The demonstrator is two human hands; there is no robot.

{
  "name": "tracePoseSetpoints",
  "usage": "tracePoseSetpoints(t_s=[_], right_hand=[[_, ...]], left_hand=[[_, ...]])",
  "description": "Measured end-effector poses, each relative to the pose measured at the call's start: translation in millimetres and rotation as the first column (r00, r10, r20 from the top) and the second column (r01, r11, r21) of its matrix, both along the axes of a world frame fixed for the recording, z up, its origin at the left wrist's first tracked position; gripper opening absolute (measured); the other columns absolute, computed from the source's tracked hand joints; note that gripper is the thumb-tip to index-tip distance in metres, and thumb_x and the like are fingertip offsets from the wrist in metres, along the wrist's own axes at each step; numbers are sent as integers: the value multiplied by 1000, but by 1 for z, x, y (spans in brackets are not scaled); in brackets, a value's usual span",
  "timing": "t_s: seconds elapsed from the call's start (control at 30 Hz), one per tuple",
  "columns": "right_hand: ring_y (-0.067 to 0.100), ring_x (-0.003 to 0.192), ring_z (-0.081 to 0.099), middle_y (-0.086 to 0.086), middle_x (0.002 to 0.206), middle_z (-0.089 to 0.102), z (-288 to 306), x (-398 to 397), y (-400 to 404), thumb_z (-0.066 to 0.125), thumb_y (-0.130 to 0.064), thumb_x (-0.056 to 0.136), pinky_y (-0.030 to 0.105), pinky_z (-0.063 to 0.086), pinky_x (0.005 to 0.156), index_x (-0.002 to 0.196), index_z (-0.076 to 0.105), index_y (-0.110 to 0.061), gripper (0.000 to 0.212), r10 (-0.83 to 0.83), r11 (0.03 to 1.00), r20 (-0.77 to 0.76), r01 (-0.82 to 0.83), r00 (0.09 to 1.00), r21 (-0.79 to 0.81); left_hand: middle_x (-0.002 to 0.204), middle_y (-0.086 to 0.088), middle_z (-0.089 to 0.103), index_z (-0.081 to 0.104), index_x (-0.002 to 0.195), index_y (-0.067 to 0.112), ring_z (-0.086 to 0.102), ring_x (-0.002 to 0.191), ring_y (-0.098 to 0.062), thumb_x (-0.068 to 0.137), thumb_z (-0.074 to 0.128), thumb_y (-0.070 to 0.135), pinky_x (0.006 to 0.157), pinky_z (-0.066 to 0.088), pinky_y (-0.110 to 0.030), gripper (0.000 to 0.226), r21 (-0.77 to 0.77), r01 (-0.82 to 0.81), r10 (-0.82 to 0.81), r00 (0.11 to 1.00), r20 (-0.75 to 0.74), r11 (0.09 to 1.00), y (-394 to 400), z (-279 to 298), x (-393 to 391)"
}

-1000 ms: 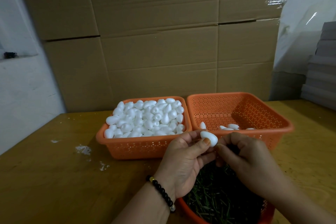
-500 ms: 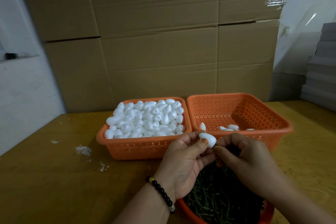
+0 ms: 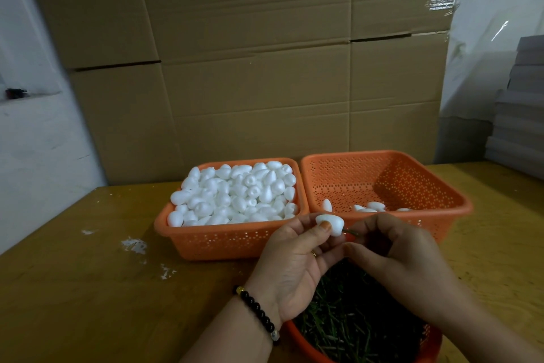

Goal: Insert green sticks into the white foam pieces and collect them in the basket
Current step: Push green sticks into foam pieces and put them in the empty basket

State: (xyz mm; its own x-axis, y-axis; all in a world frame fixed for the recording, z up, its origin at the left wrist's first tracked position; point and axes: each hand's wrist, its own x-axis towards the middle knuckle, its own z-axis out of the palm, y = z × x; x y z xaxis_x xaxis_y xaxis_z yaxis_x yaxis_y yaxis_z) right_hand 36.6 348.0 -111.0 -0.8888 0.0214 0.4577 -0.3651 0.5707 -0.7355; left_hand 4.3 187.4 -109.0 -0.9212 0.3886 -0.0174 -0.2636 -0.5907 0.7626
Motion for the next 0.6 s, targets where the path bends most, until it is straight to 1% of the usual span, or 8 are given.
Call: tracePoseSetpoints(t_s=[0.13, 0.23, 0.3, 0.4, 0.47, 0.53, 0.6], right_hand=[[5, 58, 63, -11, 74, 69, 0, -1, 2, 80, -20, 72, 16, 48, 52, 84, 66, -29, 20, -5, 999, -27, 4, 1000, -33], [5, 58, 63, -11, 75, 68, -1, -1, 4, 79, -19, 72, 17, 48, 53, 84, 65, -31, 23, -2, 998, -42, -1, 999, -58], [5, 58, 63, -10, 75, 68, -2, -1, 4, 78, -18, 72, 16, 48, 53, 85, 65, -32, 23, -4, 998, -54, 0, 999, -69], [6, 60, 63, -9, 76, 68, -3, -1, 5, 78, -15, 73, 18, 49, 55, 86, 65, -32, 24, -16, 998, -71, 12, 997, -62], [7, 63, 64, -10, 77, 68, -2, 0, 5, 77, -15, 74, 19, 50, 57, 86, 65, -32, 24, -23, 999, -84, 19, 996, -50], [6, 65, 64, -13, 78, 67, -1, 1, 4, 77, -16, 73, 16, 48, 58, 86, 65, -30, 23, -31, 999, -103, 28, 994, -23], [5, 66, 64, -14, 75, 67, 0, 2, 4, 78, -14, 73, 15, 48, 59, 86, 66, -28, 23, -37, 999, -115, 38, 993, 9]], left_hand=[[88, -15, 69, 63, 103, 2, 68, 76, -20, 74, 65, 3, 67, 58, -30, 29, 46, 1, -3, 998, 56, 999, -2, 1, -1], [89, -16, 69, 70, 103, 5, 68, 75, -22, 73, 66, 3, 66, 58, -32, 30, 76, -3, -4, 996, 89, 997, -3, 2, -2], [89, -17, 69, 74, 98, 7, 68, 75, -22, 74, 66, 5, 66, 59, -33, 25, 96, 10, -19, 995, 100, 995, -3, 3, -1], [88, -17, 69, 74, 95, 4, 69, 73, -20, 76, 68, 6, 64, 58, -30, 20, 121, 17, -32, 992, 121, 993, -4, 4, 0], [85, -17, 69, 74, 89, 1, 69, 70, -19, 74, 69, 5, 61, 58, -29, 16, 114, -13, -4, 990, 142, 993, -3, 5, -1], [81, -16, 70, 74, 83, -1, 68, 68, -18, 71, 70, 4, 57, 57, -27, 13, 77, -57, 44, 987, 153, 995, -2, 8, -2], [78, -15, 70, 71, 84, -2, 68, 66, -17, 68, 71, 4, 56, 57, -26, 17, 23, -99, 94, 983, 156, 995, 1, 10, -3]])
